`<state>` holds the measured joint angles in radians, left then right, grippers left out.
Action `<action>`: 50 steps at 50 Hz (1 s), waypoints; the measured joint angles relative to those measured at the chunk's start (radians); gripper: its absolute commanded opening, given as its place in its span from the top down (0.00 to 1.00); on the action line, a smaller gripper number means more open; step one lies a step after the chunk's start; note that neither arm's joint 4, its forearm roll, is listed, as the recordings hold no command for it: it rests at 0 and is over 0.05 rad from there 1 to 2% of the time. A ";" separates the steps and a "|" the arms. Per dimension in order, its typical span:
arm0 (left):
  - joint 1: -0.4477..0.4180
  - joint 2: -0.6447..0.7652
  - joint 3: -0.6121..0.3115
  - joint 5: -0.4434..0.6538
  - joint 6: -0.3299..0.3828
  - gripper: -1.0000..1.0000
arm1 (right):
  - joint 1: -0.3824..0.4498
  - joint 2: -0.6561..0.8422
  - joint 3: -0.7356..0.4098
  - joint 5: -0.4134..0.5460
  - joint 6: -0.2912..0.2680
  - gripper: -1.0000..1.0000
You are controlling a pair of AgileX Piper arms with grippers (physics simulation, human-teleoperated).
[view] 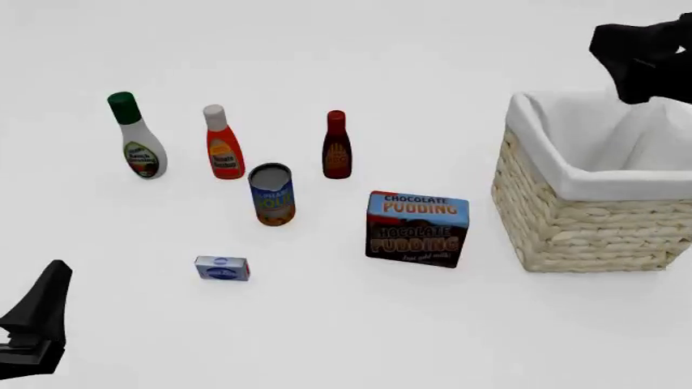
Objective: Pick the bbq sauce and place it in the basket.
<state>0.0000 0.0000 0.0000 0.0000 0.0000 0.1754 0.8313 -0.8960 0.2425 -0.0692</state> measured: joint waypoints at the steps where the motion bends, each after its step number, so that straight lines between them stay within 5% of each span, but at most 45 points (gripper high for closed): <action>1: 0.000 0.000 0.000 0.000 0.000 0.00 | 0.007 0.026 -0.021 0.002 -0.001 0.00; 29: 0.000 0.000 0.000 0.000 0.000 0.00 | 0.199 0.760 -0.680 0.095 0.008 0.00; 50: 0.000 0.000 0.000 0.000 0.000 0.00 | 0.251 1.076 -1.041 0.223 0.026 0.00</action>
<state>0.0000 0.0000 0.0000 0.0000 0.0000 0.4268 1.9069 -1.9368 0.4655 -0.0429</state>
